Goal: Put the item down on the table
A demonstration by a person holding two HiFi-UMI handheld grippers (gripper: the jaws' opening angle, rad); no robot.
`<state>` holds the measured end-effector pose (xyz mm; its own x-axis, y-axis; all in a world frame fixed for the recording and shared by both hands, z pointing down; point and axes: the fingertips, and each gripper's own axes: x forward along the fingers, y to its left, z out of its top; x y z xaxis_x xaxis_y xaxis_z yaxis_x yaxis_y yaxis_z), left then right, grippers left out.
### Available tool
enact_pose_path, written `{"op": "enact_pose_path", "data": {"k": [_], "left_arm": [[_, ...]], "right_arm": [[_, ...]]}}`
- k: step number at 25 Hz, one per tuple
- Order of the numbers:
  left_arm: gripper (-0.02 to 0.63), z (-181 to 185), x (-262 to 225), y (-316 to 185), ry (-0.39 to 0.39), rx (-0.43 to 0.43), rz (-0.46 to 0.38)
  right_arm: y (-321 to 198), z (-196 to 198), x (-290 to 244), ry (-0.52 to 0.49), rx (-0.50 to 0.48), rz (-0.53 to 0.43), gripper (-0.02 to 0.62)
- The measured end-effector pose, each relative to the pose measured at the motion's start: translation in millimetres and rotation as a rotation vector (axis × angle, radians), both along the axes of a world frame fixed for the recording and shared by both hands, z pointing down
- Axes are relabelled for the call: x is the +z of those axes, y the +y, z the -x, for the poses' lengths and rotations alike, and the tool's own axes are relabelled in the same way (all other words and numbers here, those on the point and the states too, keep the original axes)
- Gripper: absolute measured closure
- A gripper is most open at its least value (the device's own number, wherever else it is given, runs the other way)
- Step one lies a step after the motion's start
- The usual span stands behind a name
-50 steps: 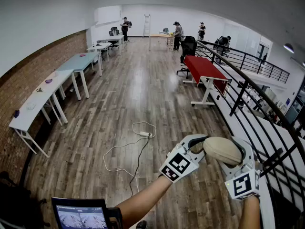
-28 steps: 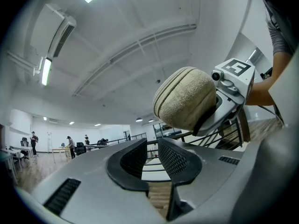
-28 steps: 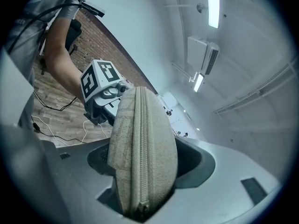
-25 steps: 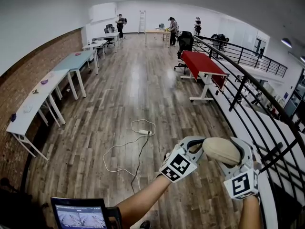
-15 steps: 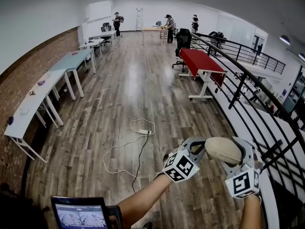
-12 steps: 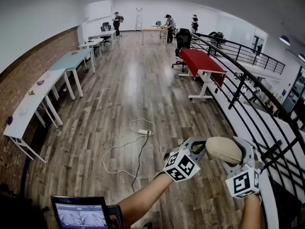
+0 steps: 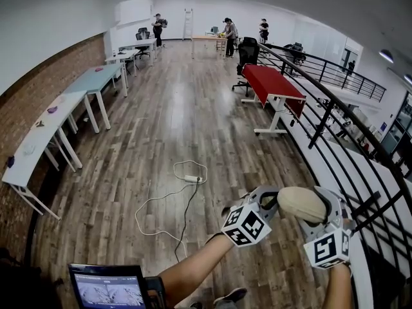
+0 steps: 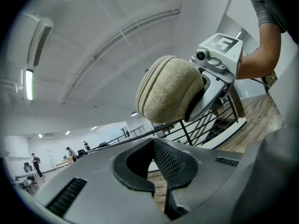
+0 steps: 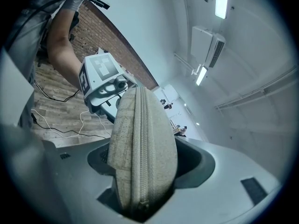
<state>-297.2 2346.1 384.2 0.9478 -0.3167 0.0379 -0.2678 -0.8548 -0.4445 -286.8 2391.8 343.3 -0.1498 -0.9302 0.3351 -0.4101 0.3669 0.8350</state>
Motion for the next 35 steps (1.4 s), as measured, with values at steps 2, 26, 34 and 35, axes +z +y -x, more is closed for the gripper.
{"op": "enact_pose_path", "data": {"k": [2, 26, 34, 35], "left_arm": [[0.604, -7, 2, -10, -0.001, -0.006, 0.002], [0.604, -207, -3, -123, -0.012, -0.085, 0.004], [0.604, -247, -8, -156, -0.039, -0.089, -0.005], [0.604, -251, -7, -166, -0.04, -0.089, -0.002]], "right_arm": [[-10, -8, 4, -0.001, -0.009, 0.001, 0.291], [-129, -210, -2, -0.009, -0.115, 0.003, 0.291], [-165, -251, -7, -0.035, -0.121, 0.005, 0.291], [-174, -255, -6, -0.035, -0.119, 0.007, 0.291]]}}
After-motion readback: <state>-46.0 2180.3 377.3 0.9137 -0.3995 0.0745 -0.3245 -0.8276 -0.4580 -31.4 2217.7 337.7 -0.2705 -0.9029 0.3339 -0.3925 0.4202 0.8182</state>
